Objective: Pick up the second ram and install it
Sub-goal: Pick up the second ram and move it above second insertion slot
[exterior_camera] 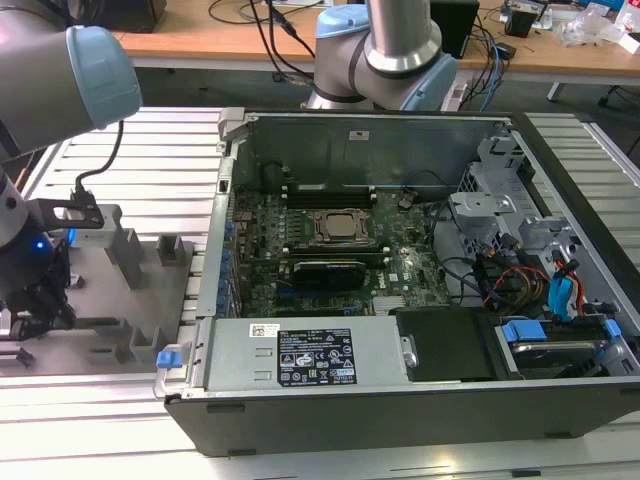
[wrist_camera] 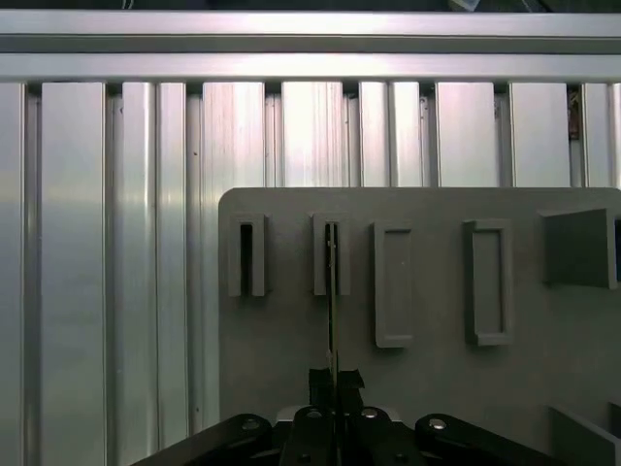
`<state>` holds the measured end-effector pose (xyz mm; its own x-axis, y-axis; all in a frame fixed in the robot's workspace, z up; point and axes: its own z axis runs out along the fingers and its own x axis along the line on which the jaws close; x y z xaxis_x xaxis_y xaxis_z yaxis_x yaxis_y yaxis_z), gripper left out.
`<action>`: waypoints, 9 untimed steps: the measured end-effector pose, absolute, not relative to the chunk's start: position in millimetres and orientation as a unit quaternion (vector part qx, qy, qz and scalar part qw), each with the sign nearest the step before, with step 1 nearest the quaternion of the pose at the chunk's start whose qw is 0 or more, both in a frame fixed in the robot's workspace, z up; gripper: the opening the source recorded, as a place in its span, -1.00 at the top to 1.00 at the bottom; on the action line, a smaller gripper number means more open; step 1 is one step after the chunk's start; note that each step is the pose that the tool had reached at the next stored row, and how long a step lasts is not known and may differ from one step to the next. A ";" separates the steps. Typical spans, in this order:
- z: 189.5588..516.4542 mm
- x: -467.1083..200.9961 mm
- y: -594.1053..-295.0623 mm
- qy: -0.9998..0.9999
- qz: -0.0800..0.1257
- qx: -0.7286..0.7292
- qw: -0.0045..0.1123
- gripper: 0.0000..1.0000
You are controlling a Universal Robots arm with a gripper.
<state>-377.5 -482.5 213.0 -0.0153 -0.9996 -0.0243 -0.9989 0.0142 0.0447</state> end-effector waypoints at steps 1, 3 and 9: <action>213.8 -377.5 -482.5 -0.712 -0.024 0.702 0.007 0.73; 215.6 -377.5 -482.5 -0.712 -0.024 0.702 0.007 0.73; 219.6 -377.5 -482.5 -0.712 -0.024 0.702 0.007 0.73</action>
<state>-377.5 -482.5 219.6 -0.0152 -0.9996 -0.0243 -0.9989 0.0141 0.0447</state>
